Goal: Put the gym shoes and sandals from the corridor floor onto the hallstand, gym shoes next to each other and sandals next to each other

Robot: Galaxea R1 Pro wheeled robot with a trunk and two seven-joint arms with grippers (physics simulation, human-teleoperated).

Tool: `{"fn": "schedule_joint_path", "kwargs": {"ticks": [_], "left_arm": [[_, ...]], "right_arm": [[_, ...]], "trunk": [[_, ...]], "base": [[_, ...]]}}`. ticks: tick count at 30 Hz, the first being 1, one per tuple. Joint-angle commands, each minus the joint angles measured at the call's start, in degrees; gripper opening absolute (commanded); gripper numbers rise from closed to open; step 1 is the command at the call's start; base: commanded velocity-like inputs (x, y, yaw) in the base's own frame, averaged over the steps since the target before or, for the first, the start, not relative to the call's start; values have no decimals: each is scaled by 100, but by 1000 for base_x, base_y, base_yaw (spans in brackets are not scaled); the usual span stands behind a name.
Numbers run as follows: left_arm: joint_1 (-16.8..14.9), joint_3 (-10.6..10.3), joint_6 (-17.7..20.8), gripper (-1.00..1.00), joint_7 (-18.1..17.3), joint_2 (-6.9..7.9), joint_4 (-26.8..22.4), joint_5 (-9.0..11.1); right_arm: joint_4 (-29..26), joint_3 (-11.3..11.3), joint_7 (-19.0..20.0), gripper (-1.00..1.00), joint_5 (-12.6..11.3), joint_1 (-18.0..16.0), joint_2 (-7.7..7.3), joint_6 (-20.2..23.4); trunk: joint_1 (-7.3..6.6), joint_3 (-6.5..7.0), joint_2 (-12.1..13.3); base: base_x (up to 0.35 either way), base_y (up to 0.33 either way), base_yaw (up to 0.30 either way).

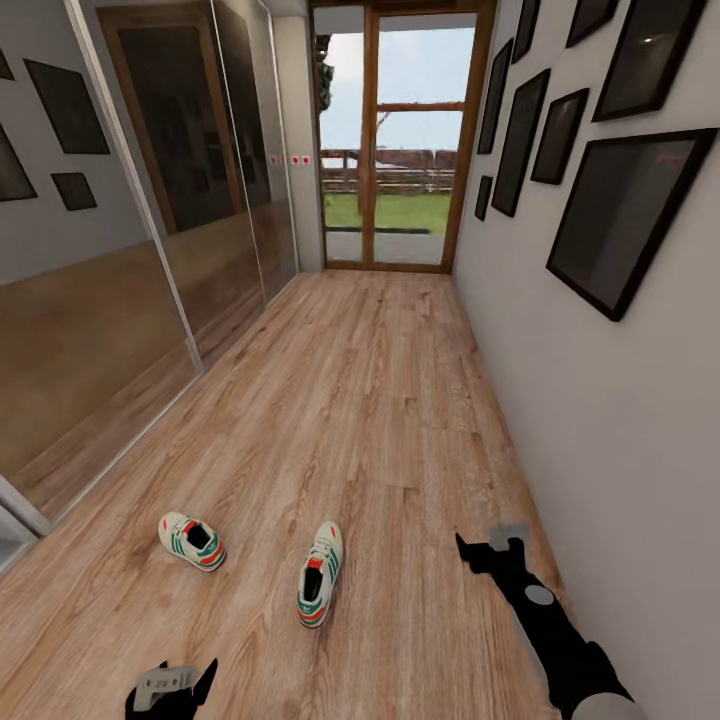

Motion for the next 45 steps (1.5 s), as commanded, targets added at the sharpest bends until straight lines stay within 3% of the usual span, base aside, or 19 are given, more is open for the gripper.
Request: {"fn": "schedule_joint_path", "kwargs": {"ticks": [1,3,4,7,14,17,26,27,31,45], "left_arm": [[-11,-13,20,100,26,-29,4,14],[-33,-65,57,100,166,-73,2,-94],[-177,-129,255,100,420,-141,-5,-339],[-331,-158,519,100,567,-172,-1,-534],[-594,-185,1248,100,725,-265,-50,-969],[-628,-186,1348,100,739,-303,-66,-1078],[-619,-180,1415,100,750,-335,-92,-1186],[-604,-188,1421,100,751,-344,-85,-1192],[-603,-191,1421,100,751,-347,-88,-1191],[-602,-192,1421,100,754,-348,-90,-1190]], "right_arm": [[-221,-33,72,100,60,-33,24,167],[-542,-33,129,100,55,-103,48,457],[-1174,-35,291,100,45,-193,73,927],[-1561,-44,491,100,42,-224,73,1201],[-1994,-63,1216,100,55,-253,33,1549],[-2044,-63,1403,100,60,-256,22,1587],[-2072,-60,1597,100,76,-253,-9,1622],[-2071,-61,1617,100,81,-252,-145,1626],[-2072,-60,1619,100,82,-252,-200,1627],[-2071,-52,1620,100,81,-252,-219,1627]], "trunk": [[-1,-5,-2],[-1,-5,-2],[-1,-5,-2],[-1,-5,-2],[-1,-5,-2],[-1,-5,-2],[-1,-5,-2],[-1,-5,-2],[-1,-5,-2],[-1,-5,-2]], "base": [[0,0,0],[0,0,0],[0,0,0],[0,0,0],[0,0,0],[0,0,0],[0,0,0],[243,0,0],[283,0,0],[275,-22,0]]}}
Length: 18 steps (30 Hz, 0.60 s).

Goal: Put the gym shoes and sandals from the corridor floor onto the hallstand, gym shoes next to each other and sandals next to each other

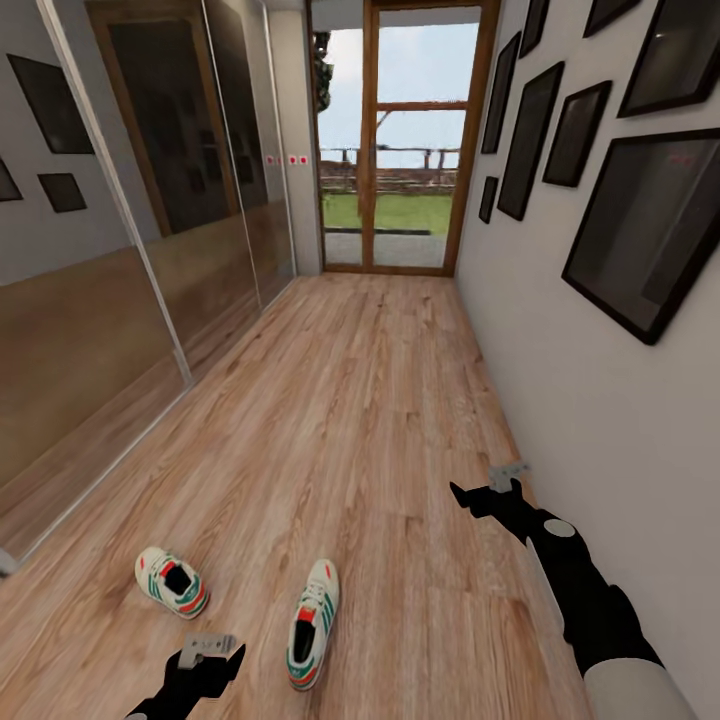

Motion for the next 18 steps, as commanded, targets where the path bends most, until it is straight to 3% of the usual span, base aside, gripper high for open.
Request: {"fn": "schedule_joint_path", "kwargs": {"ticks": [1,18], "left_arm": [[-6,47,-21,100,-42,-5,3,-51],[-4,58,-23,100,-37,-7,6,-49]], "right_arm": [[-8,-14,45,100,57,-3,3,20],[-2,-6,45,100,50,-3,4,12]], "trunk": [[1,-5,-2],[1,-5,-2]], "base": [[157,-17,0],[171,-88,0]]}}
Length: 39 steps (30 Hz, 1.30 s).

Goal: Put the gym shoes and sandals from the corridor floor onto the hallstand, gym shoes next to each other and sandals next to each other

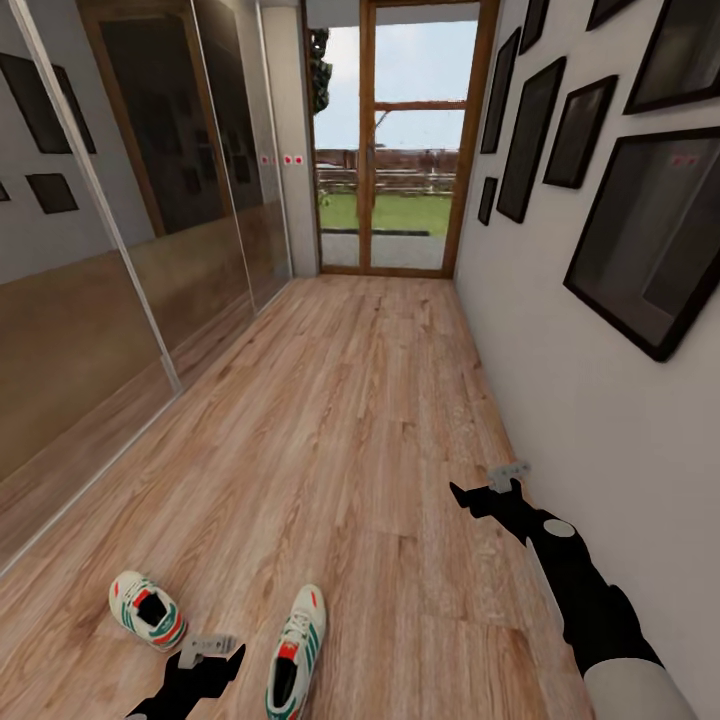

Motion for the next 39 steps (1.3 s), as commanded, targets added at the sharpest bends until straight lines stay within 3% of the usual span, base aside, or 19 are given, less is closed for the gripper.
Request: {"fn": "schedule_joint_path", "kwargs": {"ticks": [1,26,38,39], "left_arm": [[-4,48,-21,100,-41,-5,6,-51],[13,37,-3,100,-48,-19,32,-120],[2,37,31,100,-26,-24,36,-192],[-43,36,51,100,112,-34,7,-185]], "right_arm": [[-9,-13,44,100,57,-3,3,20],[0,-13,44,100,56,-3,9,28],[-8,-11,44,100,42,-3,11,29],[-1,-6,44,100,39,-3,22,29]], "trunk": [[0,-5,-2],[0,-5,-2],[263,-220,-483],[285,-241,-523]], "base": [[43,-24,0],[6,-4,0],[0,0,-28],[0,0,-3]]}}
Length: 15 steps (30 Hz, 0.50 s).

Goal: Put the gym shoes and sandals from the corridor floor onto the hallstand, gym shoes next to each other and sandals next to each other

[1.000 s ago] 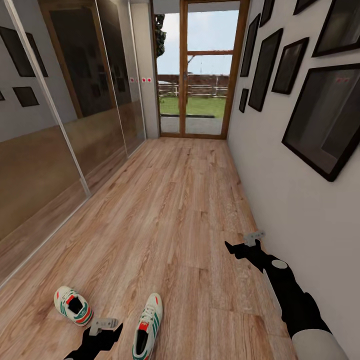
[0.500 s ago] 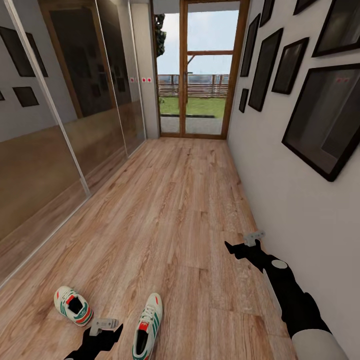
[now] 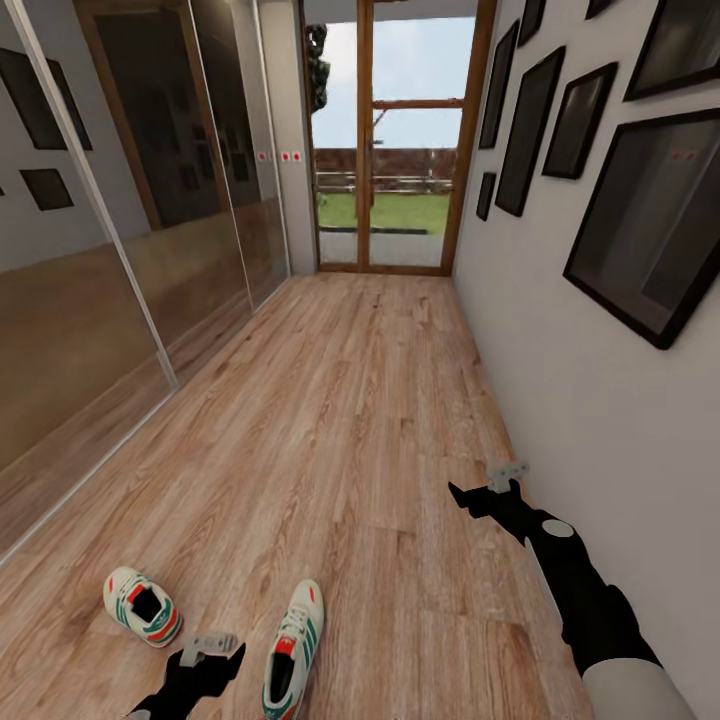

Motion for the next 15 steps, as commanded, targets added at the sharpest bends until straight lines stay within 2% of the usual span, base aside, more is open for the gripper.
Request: {"fn": "schedule_joint_path", "kwargs": {"ticks": [1,4,6,7,9,15], "left_arm": [[-21,46,-17,100,72,-22,-7,-54],[-61,40,-11,100,259,-103,-14,-55],[-126,-31,-7,100,581,-322,-20,-127],[-126,-31,-7,100,581,-322,-20,-127],[-149,-157,-6,100,934,-482,-16,-272],[-157,-269,-12,100,1332,-641,-14,-382]], "right_arm": [[-7,-13,45,100,58,-3,9,20],[-4,-12,45,100,58,-3,16,20],[-1,-12,45,100,58,-3,24,20],[-1,-12,45,100,58,-3,24,20],[0,-12,45,100,58,-3,27,20],[3,-11,45,100,58,-3,28,20]], "trunk": [[21,-28,-44],[87,-97,-164],[131,-147,-244],[153,-172,-284],[197,-225,-364],[329,-385,-605]], "base": [[0,0,-2],[0,0,-1],[0,0,0],[0,0,0],[0,0,31],[0,0,65]]}}
